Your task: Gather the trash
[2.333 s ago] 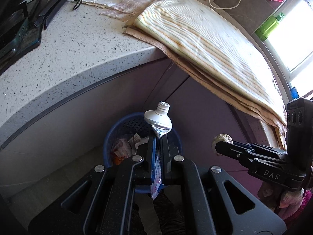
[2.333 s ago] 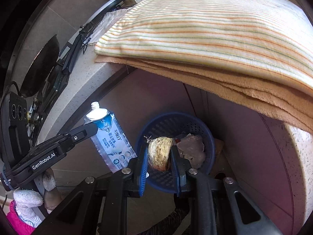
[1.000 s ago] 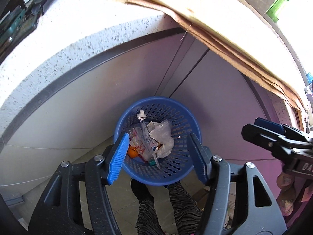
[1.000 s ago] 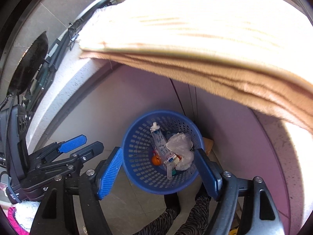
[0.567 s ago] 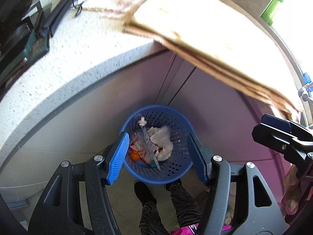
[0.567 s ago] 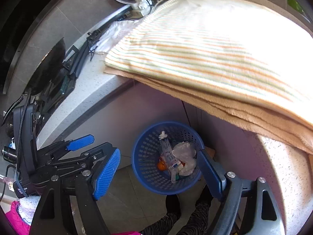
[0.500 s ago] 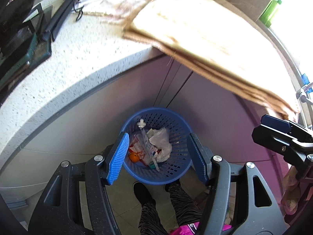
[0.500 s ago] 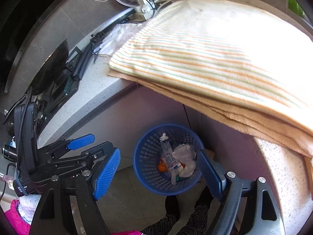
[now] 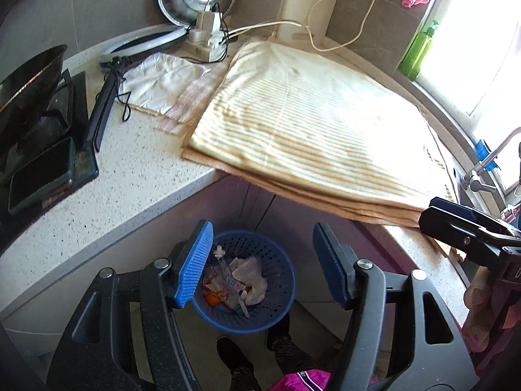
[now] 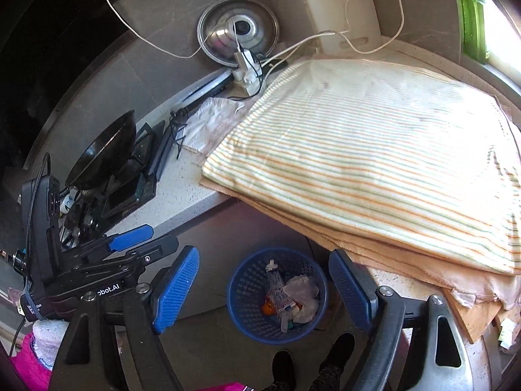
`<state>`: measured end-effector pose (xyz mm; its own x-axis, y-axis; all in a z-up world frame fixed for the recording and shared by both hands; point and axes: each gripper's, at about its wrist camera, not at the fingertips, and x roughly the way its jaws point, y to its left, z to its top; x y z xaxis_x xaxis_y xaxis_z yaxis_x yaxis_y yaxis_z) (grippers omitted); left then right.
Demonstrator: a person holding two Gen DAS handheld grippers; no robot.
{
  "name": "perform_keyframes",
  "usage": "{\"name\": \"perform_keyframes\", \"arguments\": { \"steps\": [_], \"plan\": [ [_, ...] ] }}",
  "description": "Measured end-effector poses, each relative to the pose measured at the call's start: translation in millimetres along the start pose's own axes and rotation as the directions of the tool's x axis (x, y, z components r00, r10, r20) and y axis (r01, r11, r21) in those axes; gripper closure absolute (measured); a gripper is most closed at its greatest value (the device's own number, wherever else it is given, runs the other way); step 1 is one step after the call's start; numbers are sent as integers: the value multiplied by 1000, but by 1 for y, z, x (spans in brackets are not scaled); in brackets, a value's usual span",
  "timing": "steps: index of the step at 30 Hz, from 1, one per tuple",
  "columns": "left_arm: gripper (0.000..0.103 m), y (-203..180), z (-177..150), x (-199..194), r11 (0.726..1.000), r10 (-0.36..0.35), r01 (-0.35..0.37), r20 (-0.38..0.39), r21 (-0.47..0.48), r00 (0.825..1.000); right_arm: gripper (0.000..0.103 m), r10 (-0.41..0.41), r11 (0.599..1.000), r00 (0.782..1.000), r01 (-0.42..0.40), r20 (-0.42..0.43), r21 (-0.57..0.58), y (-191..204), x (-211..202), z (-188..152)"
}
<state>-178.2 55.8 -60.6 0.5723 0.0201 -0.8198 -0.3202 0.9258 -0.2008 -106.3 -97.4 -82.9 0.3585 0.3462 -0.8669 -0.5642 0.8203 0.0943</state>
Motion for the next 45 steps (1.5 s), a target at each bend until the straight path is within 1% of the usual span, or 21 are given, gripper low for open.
{"name": "perform_keyframes", "arguments": {
  "steps": [1,4,6,9,11,16,21,26,28,33,36,45],
  "plan": [
    [28,-6,4,-7,1000,-5,5,17,6,1000,18,-3,1000,1000,3,16,2,-2,-6,2],
    [27,-20,15,-21,999,-13,10,68,33,998,17,-11,1000,998,11,62,4,-5,-24,10],
    [24,-30,22,-30,999,-13,8,92,51,996,15,-20,1000,995,21,95,-2,-6,-37,14],
    [17,-42,31,-44,998,-32,24,136,61,990,13,-30,999,990,32,137,-13,-7,-52,21],
    [10,-48,35,-52,998,-34,24,165,65,986,13,-40,999,986,44,162,-20,-8,-62,25],
    [2,-62,45,-69,997,-45,29,218,75,975,5,-52,998,974,60,222,-26,-10,-82,30],
    [1,-70,52,-80,997,-54,38,246,68,968,4,-64,997,964,73,256,-26,-13,-93,34],
    [1,-75,59,-85,997,-48,32,254,64,966,4,-66,997,960,74,273,-18,-17,-99,35],
    [1,-79,60,-86,997,-38,18,258,79,965,4,-68,997,958,75,280,-15,-18,-101,35],
    [1,-90,62,-84,992,13,-44,256,119,967,3,-74,997,955,80,288,-10,-20,-104,36],
    [1,-92,62,-83,991,8,-41,249,127,968,3,-73,997,954,80,291,-11,-22,-105,38],
    [1,-92,66,-83,990,6,-42,256,137,967,3,-77,997,952,83,296,-6,-24,-103,42]
  ]
}}
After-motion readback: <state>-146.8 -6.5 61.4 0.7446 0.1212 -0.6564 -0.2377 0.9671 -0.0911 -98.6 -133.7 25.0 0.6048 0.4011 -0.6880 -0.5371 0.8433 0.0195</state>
